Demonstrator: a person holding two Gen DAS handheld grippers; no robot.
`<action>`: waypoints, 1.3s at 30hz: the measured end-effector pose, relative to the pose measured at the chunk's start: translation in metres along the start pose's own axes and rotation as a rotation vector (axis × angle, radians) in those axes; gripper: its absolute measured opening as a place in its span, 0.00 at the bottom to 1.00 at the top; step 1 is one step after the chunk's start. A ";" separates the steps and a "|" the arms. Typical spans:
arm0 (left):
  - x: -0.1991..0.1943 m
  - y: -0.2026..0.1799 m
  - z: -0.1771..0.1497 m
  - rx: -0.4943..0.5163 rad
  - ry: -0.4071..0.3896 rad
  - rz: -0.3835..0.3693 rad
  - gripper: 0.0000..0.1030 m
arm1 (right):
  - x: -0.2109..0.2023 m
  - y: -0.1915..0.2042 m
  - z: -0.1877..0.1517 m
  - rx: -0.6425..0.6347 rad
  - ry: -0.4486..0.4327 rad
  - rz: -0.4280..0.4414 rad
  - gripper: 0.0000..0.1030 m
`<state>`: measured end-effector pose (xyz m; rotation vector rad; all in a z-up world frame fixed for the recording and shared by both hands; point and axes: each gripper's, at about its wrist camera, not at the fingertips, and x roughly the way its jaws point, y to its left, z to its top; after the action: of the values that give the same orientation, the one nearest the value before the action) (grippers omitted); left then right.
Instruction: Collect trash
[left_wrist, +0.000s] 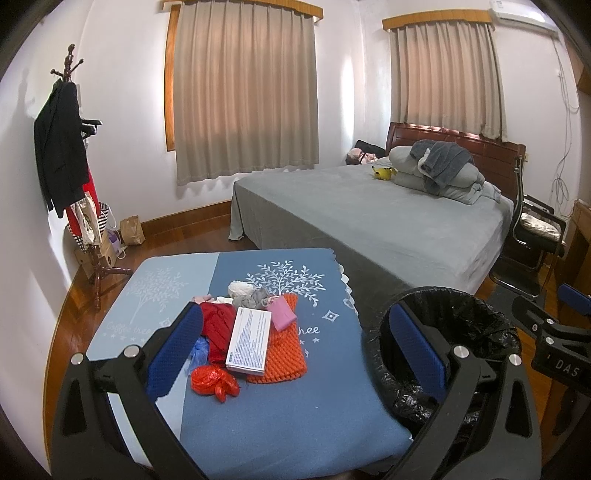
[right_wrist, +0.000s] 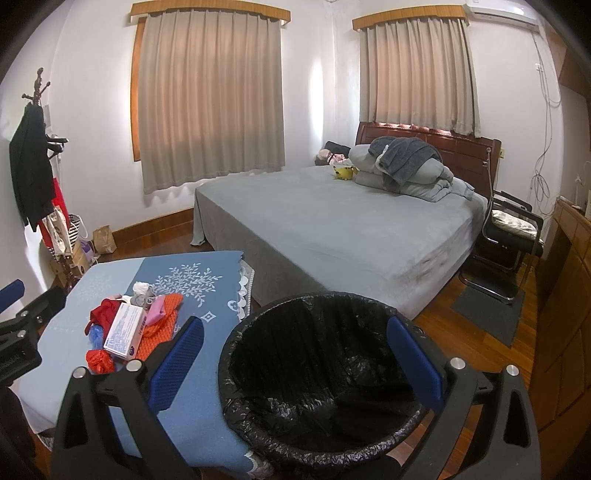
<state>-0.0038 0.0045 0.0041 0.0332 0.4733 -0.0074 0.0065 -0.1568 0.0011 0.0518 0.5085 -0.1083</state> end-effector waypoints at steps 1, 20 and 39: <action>0.001 0.000 0.000 -0.001 0.001 -0.001 0.95 | 0.000 0.000 0.000 0.000 0.000 0.000 0.94; 0.001 0.006 -0.003 -0.004 0.003 0.000 0.95 | 0.001 0.000 0.000 0.001 0.001 0.000 0.94; 0.012 0.031 -0.006 -0.032 0.013 0.033 0.95 | 0.019 0.022 0.001 -0.013 0.003 0.026 0.94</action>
<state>0.0044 0.0354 -0.0059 0.0092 0.4862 0.0331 0.0264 -0.1371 -0.0066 0.0455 0.5113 -0.0793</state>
